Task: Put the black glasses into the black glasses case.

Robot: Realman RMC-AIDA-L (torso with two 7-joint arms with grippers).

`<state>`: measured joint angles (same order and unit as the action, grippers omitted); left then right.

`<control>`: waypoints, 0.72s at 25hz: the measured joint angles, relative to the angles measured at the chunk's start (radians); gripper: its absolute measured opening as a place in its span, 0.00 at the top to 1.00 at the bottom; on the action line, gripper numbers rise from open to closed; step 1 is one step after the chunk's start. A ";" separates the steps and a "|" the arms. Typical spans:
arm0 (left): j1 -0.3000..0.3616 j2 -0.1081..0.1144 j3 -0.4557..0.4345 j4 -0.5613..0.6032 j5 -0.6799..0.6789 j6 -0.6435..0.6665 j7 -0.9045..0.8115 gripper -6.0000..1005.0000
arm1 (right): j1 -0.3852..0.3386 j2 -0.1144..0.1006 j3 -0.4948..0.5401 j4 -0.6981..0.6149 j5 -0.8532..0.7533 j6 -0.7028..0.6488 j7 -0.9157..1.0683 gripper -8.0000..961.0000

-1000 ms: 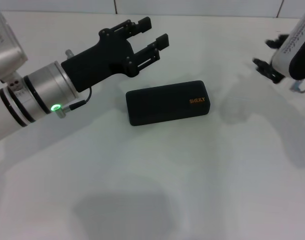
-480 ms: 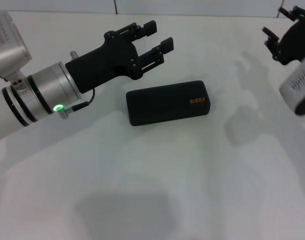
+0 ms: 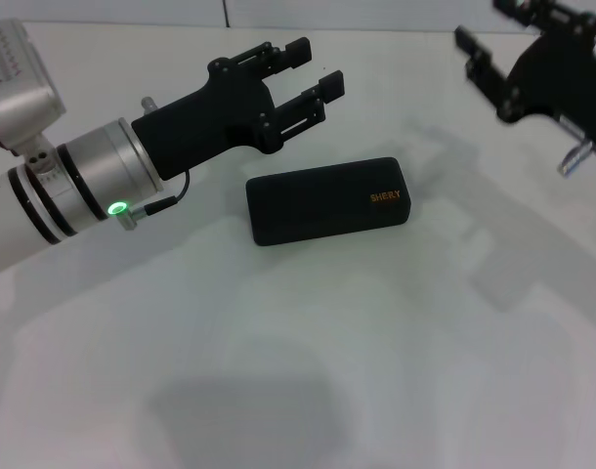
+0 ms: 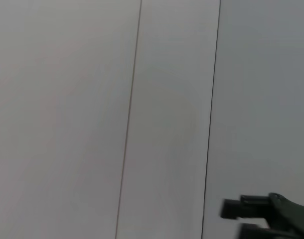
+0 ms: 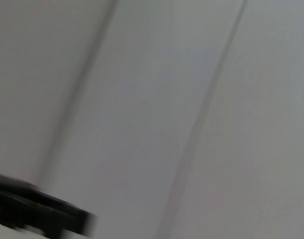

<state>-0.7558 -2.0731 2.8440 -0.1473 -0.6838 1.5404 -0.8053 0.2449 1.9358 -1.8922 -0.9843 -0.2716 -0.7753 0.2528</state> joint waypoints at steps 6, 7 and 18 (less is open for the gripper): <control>-0.005 0.020 0.000 0.000 0.065 0.036 0.001 0.40 | 0.115 -0.085 0.222 0.232 -0.465 -0.452 0.614 0.49; -0.005 0.028 0.000 -0.001 0.098 0.065 0.004 0.40 | 0.141 -0.089 0.290 0.290 -0.536 -0.538 0.661 0.49; 0.031 0.059 0.001 -0.082 0.292 0.331 0.072 0.40 | 0.234 -0.035 0.600 0.435 -1.048 -0.831 0.673 0.44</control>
<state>-0.7247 -2.0137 2.8448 -0.2295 -0.3923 1.8718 -0.7331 0.4790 1.9007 -1.2921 -0.5490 -1.3195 -1.6061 0.9258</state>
